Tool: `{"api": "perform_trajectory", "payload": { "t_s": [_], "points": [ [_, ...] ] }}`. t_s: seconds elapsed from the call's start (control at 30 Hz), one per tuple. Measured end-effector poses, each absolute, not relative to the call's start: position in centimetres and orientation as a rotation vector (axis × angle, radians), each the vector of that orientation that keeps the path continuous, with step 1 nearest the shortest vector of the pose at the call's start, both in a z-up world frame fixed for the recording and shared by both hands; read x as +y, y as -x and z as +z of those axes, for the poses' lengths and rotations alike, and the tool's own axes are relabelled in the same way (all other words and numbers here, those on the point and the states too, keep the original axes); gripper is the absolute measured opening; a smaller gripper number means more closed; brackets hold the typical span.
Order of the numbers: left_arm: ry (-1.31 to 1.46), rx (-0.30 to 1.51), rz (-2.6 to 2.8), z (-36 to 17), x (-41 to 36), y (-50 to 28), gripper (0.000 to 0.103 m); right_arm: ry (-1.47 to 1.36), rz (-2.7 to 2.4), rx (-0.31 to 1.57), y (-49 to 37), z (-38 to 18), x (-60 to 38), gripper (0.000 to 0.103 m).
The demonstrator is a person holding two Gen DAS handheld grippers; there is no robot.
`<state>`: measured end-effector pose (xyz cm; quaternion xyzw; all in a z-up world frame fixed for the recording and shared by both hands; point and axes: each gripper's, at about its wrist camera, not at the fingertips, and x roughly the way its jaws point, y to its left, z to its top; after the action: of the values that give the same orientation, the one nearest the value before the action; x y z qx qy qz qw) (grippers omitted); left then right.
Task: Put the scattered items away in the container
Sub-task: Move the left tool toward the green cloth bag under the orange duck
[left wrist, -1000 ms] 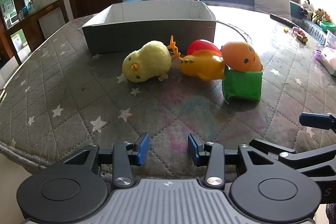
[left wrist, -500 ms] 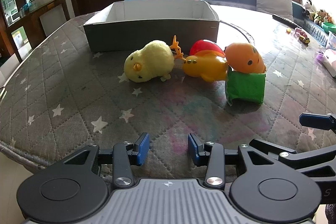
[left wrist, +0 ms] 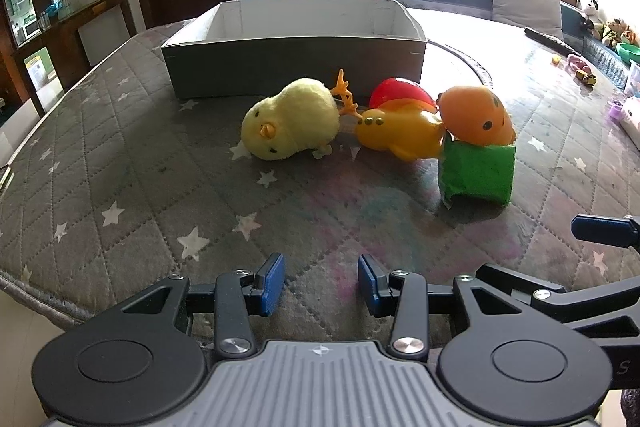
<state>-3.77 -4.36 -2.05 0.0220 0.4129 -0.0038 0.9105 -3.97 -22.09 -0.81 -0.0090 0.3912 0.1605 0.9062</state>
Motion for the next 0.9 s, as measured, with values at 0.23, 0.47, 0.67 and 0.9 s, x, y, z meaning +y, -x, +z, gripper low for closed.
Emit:
{"api": "perform_trajectory", "payload": {
  "t_s": [0.23,0.47,0.67,0.9],
  "points": [
    [-0.039,0.858,-0.005,-2.0,-4.1,3.1,0.043,0.024,0.337,0.803,3.3,-0.8,-21.8,0.103],
    [-0.032,0.864,-0.011,-2.0,-3.9,2.5,0.043,0.030,0.344,0.793,2.7,-0.8,-21.6,0.103],
    [-0.024,0.870,-0.019,-1.9,-3.8,1.7,0.042,0.029,0.349,0.786,2.0,-0.8,-21.6,0.102],
    [-0.010,0.878,-0.030,-1.7,-3.5,0.6,0.042,0.024,0.361,0.773,1.3,-0.6,-21.6,0.102]
  ]
}}
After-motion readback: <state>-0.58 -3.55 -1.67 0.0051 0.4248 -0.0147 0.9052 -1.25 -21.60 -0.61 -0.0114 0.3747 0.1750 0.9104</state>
